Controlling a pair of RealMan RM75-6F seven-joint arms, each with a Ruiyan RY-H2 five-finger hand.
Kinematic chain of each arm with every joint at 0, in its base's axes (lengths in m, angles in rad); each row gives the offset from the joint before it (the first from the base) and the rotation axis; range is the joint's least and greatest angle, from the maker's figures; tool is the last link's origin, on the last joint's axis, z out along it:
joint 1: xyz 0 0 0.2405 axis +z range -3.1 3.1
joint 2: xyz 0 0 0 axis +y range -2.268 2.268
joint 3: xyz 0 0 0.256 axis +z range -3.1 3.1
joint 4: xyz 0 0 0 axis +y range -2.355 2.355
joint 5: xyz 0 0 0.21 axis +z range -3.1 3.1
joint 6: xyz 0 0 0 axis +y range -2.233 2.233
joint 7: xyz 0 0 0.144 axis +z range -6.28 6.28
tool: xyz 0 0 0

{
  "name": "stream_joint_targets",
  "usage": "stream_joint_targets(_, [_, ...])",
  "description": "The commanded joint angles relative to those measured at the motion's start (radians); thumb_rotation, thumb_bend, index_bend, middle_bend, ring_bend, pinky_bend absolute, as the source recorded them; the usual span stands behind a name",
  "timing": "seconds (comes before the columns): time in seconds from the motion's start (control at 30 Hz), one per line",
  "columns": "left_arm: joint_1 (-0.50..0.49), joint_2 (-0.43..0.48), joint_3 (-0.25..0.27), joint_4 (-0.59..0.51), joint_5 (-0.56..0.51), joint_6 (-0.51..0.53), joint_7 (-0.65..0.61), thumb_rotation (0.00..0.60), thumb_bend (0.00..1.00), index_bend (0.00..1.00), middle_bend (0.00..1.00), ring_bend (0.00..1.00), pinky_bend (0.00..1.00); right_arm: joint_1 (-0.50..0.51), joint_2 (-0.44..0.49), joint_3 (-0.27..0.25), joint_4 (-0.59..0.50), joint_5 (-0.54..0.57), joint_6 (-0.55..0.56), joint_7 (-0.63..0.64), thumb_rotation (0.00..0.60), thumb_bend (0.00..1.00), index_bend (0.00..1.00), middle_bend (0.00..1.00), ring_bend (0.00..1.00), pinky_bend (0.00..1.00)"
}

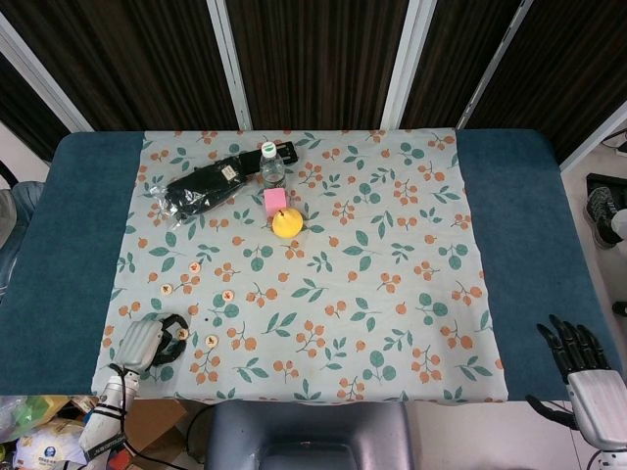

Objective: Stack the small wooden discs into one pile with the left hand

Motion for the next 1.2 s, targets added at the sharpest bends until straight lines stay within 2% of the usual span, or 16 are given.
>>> stream_joint_targets(0.03, [0.001,0.010,-0.001,-0.023,0.008,0.017,-0.007,0.600,0.42,0.52,1.00,1.00,1.00,0.000,0.000,0.000,0.000,0.000,0.001,0.001,0.600,0.10,0.00,0.00,0.00,0.00])
stream_joint_targets(0.23, [0.001,0.036,0.009,-0.115,0.046,0.063,0.019,0.600,0.42,0.53,1.00,1.00,1.00,-0.001,0.000,-0.002,0.002,-0.004,0.003,0.001,0.600,0.10,0.00,0.00,0.00,0.00])
stream_joint_targets(0.4, [-0.007,0.028,0.013,-0.159,0.043,0.048,0.065,0.600,0.42,0.53,1.00,1.00,1.00,-0.002,0.000,-0.003,0.003,-0.006,0.004,0.001,0.600,0.10,0.00,0.00,0.00,0.00])
stream_joint_targets(1.2, [-0.019,-0.005,0.015,-0.175,0.019,0.019,0.138,0.600,0.42,0.49,1.00,1.00,1.00,-0.004,0.003,-0.002,0.005,-0.004,0.009,0.011,0.600,0.10,0.00,0.00,0.00,0.00])
